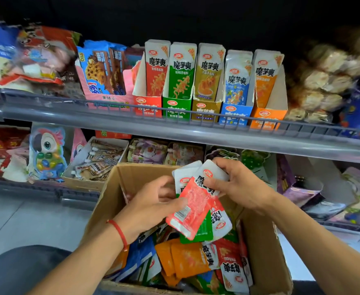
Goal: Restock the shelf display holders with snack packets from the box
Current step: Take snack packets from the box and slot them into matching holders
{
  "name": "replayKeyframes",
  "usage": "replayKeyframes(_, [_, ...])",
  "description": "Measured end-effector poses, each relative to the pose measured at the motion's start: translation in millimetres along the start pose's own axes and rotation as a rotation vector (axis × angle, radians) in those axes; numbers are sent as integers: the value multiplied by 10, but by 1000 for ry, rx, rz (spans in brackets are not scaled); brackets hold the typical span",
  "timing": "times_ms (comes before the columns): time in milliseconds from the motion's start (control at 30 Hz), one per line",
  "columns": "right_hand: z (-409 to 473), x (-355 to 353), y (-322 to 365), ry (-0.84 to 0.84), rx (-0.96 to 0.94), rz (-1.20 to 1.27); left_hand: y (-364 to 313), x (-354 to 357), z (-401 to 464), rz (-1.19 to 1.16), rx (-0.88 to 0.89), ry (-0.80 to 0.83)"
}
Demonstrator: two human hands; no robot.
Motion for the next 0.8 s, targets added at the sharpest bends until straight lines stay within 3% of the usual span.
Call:
replayKeyframes(200, [-59, 105, -79, -55, 225, 381, 7, -50, 101, -197, -21, -159])
replayKeyframes(300, [-81, 235, -142, 36, 319, 585, 13, -95, 129, -326, -43, -230])
replayKeyframes(400, [-110, 302, -162, 96, 324, 578, 17, -149, 141, -421, -41, -300])
replayKeyframes(533, [-97, 228, -190, -30, 302, 527, -9, -205, 155, -405, 10, -299])
replayKeyframes(700, [-114, 239, -106, -170, 313, 467, -19, -61, 131, -312, -32, -151])
replayKeyframes(800, [-129, 244, -90, -217, 324, 473, -42, -123, 96, -284, -25, -244])
Point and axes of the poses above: each hand's wrist, its own z-axis towards the middle knuckle, its own x-axis out of the palm, y = z × x, the point moved 7 cm from there along z, towards the middle knuckle, and after that the axes turned 13 degrees about -z, right-handed, at the moved point
